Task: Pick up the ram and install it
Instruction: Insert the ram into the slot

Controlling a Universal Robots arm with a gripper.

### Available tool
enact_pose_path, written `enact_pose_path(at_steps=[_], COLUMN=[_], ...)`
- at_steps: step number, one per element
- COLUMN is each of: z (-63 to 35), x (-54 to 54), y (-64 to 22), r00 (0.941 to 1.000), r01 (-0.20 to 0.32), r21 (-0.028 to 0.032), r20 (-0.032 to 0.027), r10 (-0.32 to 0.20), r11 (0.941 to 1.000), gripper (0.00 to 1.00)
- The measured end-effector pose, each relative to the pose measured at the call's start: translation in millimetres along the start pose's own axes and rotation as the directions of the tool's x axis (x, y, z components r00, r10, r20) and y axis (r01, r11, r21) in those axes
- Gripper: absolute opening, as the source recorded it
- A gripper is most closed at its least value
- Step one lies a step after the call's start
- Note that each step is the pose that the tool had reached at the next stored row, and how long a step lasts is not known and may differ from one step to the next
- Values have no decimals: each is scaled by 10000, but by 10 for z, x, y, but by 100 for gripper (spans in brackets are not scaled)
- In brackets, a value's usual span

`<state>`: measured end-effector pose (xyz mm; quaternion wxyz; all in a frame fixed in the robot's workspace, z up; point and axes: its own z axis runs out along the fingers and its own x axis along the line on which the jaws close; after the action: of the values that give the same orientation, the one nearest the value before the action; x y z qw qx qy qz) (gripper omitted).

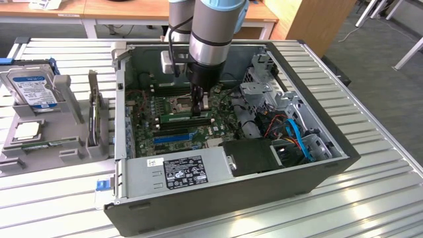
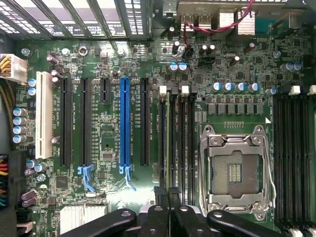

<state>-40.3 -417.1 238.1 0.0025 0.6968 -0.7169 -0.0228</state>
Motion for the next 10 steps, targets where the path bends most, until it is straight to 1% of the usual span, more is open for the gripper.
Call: enact_pose_path(at_steps=[10], z=[18], x=[0], y=[1], r00=[10000], r01=[-13], r21=[1], r20=[1], r10=[13], r11=[10000], gripper=[11])
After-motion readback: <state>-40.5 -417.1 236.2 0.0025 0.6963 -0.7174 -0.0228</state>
